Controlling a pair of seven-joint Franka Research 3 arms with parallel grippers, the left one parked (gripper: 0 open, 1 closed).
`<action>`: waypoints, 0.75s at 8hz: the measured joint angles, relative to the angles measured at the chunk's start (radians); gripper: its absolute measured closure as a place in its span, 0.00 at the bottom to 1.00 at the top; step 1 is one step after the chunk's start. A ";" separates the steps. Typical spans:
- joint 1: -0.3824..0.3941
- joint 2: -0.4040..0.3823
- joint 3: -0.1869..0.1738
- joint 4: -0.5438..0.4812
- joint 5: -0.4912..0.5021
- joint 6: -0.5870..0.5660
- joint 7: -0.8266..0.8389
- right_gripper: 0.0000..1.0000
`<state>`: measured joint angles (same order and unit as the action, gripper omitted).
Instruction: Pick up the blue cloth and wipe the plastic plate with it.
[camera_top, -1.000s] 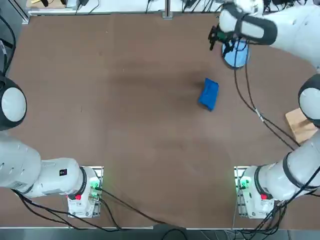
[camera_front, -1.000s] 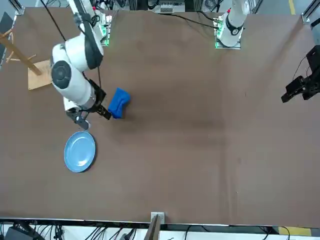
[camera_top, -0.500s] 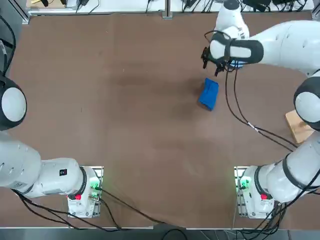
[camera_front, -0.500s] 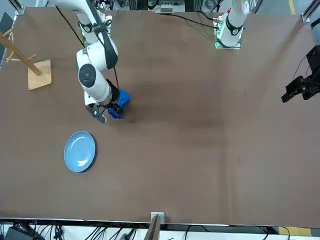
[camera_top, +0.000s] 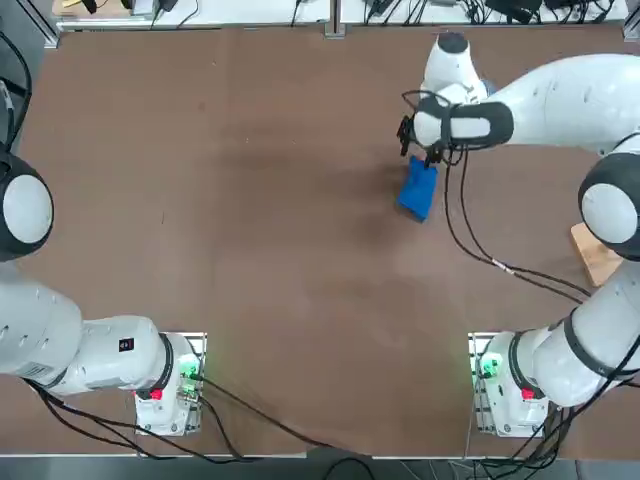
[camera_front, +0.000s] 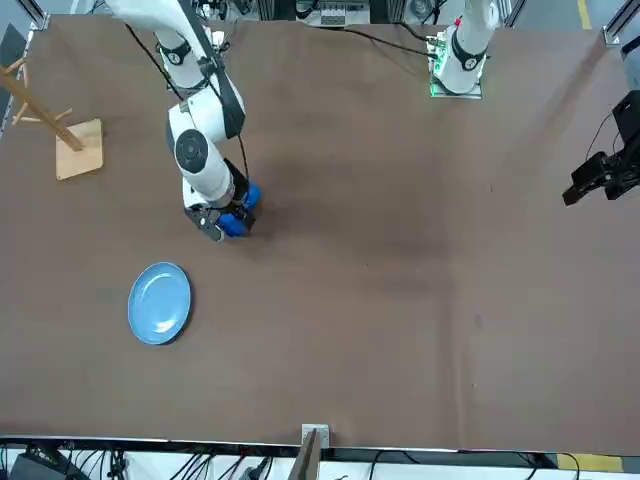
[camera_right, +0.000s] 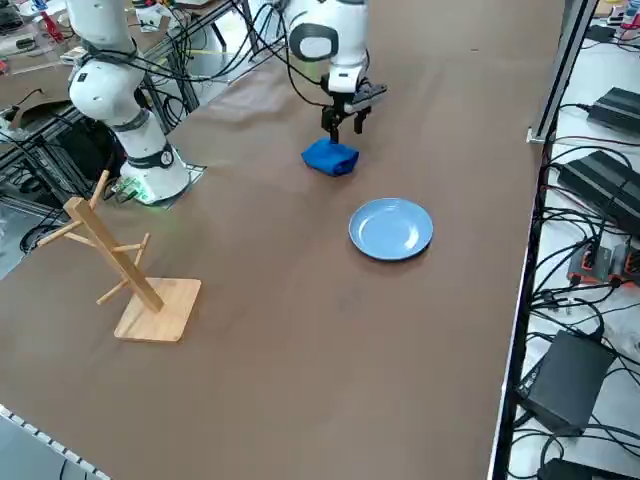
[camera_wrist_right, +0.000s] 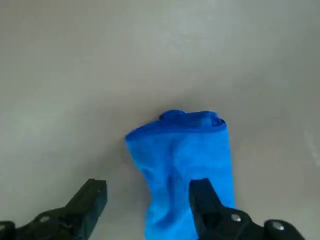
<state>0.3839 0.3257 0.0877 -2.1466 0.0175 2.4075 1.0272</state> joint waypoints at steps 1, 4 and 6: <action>0.003 0.002 0.000 -0.017 0.000 0.013 0.000 0.00; 0.025 0.014 0.000 -0.030 -0.006 0.034 0.017 0.00; 0.027 0.025 -0.001 -0.063 -0.024 0.068 0.022 0.00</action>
<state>0.4113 0.3511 0.0867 -2.2093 -0.0064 2.4751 1.0492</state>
